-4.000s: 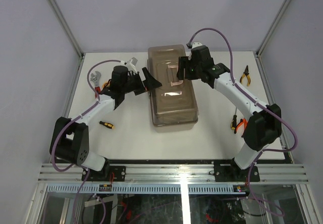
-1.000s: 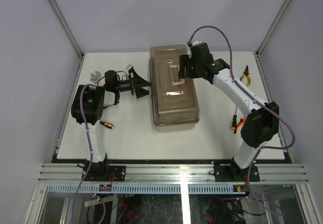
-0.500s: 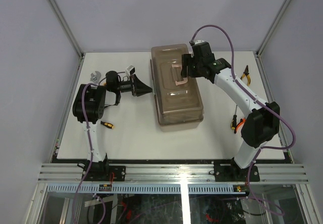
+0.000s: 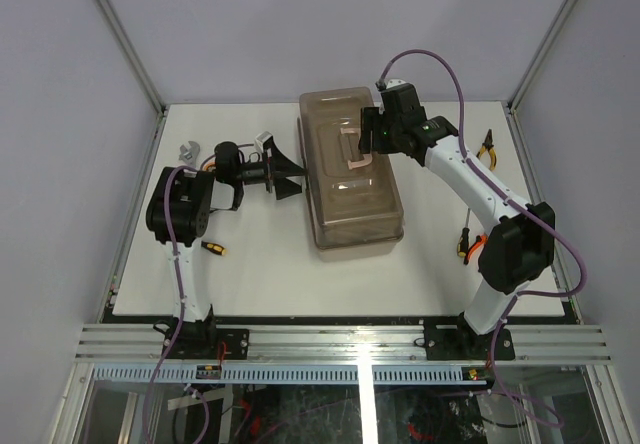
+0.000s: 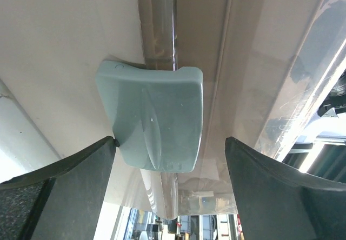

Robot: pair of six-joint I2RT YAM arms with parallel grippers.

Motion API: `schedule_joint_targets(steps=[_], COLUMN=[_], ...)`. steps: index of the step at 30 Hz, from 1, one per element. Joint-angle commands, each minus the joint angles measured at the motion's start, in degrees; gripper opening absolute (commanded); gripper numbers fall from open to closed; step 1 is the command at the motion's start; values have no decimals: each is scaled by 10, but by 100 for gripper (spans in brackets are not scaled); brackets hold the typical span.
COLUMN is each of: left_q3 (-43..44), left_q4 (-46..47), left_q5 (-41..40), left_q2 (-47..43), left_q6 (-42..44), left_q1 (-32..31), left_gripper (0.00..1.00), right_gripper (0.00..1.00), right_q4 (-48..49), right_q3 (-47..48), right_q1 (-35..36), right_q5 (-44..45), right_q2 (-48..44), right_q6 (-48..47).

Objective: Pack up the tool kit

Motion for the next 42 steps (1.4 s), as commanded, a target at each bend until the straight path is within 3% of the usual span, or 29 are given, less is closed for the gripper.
schedule_joint_targets(steps=[1,20,30,38,42], left_q3=[5,34,41,38,38], left_q4=[31,75,-8,-11,-11], left_q5=[1,-32,-61,-66,-66], left_q2=[-2,34,26,33,35], left_q6=[-5,-31,29,32,31], left_q1=[-32,-32,-31,-32,-32], left_gripper=[82,75,74,57,42], right_gripper=[63,63,63,63,63], right_q4=[-115,-123,-124,-124,-126], right_q3=[-46,-31,-29,-26,-25], right_q1=[31,34,34,34,34], right_q5=[-61,-63,-64,-65,-64], right_q2=[52,61,63,66,66], right_q6=[-5,-3,-4,-3,-4])
